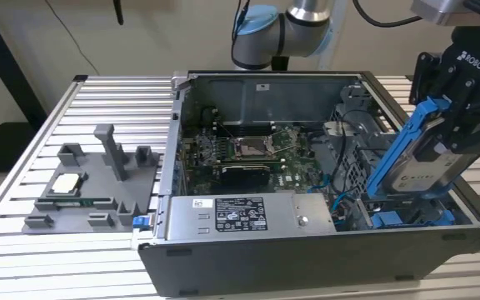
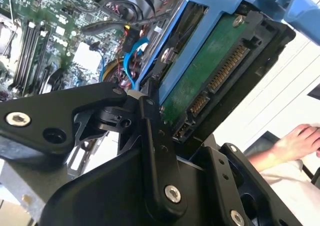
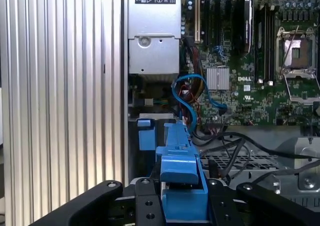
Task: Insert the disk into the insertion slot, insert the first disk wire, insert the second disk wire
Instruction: 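Insert the disk into the insertion slot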
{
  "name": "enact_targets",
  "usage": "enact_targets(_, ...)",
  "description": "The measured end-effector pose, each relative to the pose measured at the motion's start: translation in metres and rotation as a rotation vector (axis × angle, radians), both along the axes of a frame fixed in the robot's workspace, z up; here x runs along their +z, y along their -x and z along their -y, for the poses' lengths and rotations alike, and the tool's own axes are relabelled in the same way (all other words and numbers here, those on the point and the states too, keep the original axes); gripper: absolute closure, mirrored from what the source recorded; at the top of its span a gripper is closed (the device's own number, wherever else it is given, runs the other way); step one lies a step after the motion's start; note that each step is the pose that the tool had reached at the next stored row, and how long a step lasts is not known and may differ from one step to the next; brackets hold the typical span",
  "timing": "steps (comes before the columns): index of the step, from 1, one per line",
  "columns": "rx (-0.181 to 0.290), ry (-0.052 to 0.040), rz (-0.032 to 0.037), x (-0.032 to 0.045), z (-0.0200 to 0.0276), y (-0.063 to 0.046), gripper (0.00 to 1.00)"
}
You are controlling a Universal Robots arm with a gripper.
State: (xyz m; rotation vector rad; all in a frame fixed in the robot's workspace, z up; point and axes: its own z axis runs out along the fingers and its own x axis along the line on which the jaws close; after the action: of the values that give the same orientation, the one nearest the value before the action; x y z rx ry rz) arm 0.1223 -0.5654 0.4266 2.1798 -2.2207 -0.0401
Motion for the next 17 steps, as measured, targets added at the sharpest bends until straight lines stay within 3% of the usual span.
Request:
enact_targets(6,0.0,-0.0002,0.0,-0.0077,0.0049,0.0,0.67)
enact_targets(17,0.0,0.0002,0.0,-0.0179,0.0051,0.001,0.67)
